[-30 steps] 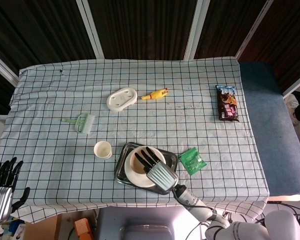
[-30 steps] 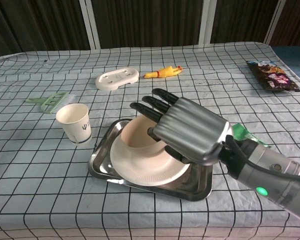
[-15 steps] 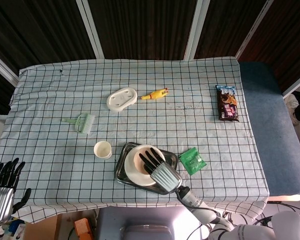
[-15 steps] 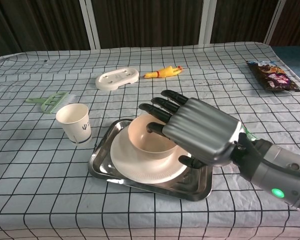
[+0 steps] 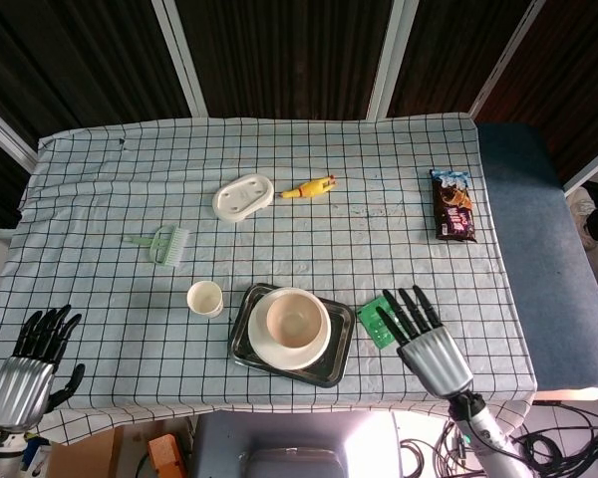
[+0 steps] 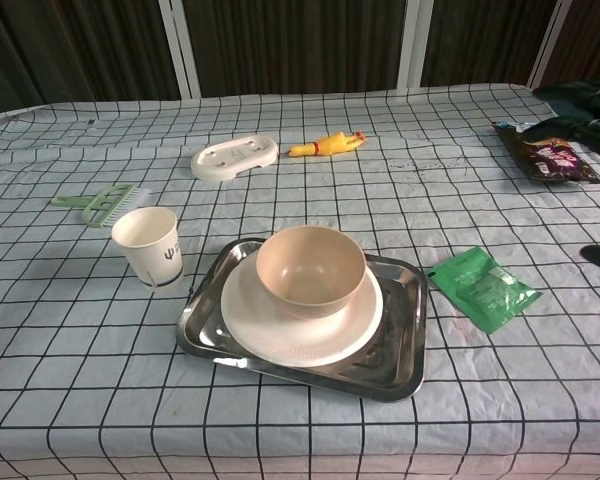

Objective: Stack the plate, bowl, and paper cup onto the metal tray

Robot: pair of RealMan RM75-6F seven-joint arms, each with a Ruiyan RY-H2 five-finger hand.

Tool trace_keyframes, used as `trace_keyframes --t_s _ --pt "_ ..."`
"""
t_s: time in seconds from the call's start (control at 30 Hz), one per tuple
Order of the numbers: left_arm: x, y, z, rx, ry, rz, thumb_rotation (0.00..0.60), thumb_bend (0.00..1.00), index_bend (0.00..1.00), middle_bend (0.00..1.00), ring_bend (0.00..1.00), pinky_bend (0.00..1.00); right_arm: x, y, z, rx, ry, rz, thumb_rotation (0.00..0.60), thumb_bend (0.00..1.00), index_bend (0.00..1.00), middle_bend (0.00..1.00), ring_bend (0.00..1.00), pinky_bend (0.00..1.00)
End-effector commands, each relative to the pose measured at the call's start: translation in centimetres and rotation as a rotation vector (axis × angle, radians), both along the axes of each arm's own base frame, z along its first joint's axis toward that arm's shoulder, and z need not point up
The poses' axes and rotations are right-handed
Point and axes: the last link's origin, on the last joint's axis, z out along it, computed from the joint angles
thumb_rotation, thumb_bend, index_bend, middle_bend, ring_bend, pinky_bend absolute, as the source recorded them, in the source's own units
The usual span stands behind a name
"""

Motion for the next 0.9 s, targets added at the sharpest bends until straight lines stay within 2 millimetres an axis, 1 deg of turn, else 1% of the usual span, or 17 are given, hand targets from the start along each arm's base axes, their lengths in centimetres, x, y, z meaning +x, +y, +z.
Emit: trace_keyframes --t_s 0.03,0.13,0.2,0.37,0.43,0.53,0.7,0.9 --pt "1.9 1.9 -2.0 -0.066 -0.005 -0.073 0.6 0.39 0.01 0.0 0.0 0.02 -7.9 3.2 5.2 -0.086 -0.066 -0.189 0.6 0.18 0.14 0.0 0.0 0.0" --pt "3.7 3.4 -3.9 -0.115 -0.002 -0.117 0.6 0.39 0.08 0.0 0.0 0.01 -10.0 3.4 6.1 -0.106 -0.119 -0.244 0.6 0.18 0.15 0.0 0.0 0.0" --pt "5.0 4.3 -5.3 -0.142 -0.004 -0.144 0.6 0.39 0.13 0.0 0.0 0.01 -10.6 3.3 6.7 -0.124 -0.139 -0.246 0.6 0.18 0.15 0.0 0.0 0.0" --pt "7.6 6.1 -8.6 -0.207 -0.009 -0.157 0.6 0.39 0.22 0.0 0.0 0.02 -10.8 3.1 7.6 -0.135 -0.181 -0.248 0.6 0.18 0.16 0.0 0.0 0.0" --pt "8.3 6.9 -10.0 -0.211 0.02 -0.157 0.6 0.39 0.24 0.0 0.0 0.02 -10.9 3.2 8.0 -0.13 -0.191 -0.252 0.6 0.18 0.16 0.0 0.0 0.0" --pt "9.2 8.1 -11.5 -0.203 0.015 -0.152 0.6 0.39 0.25 0.0 0.0 0.02 -11.1 3.4 8.5 -0.14 -0.187 -0.263 0.6 0.18 0.17 0.0 0.0 0.0" --pt "9.6 10.1 -12.8 -0.132 0.059 -0.145 0.6 0.39 0.26 0.0 0.0 0.01 -11.6 3.8 9.0 -0.147 -0.192 -0.288 0.6 0.18 0.18 0.0 0.0 0.0" --pt "9.0 11.2 -13.7 -0.135 0.069 -0.096 0.6 0.37 0.32 0.0 0.0 0.01 -11.8 3.9 9.3 -0.148 -0.2 -0.294 0.6 0.18 0.18 0.0 0.0 0.0"
